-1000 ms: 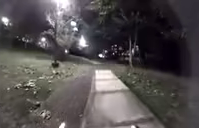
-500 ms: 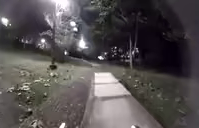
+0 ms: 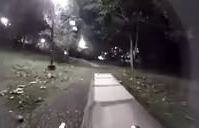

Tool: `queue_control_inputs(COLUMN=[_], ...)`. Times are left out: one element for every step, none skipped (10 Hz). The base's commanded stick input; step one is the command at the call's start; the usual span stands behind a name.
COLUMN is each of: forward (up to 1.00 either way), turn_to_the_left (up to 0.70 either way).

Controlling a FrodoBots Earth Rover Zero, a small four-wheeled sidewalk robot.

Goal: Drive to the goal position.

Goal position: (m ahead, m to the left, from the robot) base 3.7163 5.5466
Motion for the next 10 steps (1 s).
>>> queue_control_inputs(forward=[0.45,0.45,0.45,0.45,0.45,0.45,0.45,0.45,0.45,0.45], turn_to_the_left=[0.27,0.27,0.27,0.20,0.04,0.00,0.00,0.00,0.00,0.00])
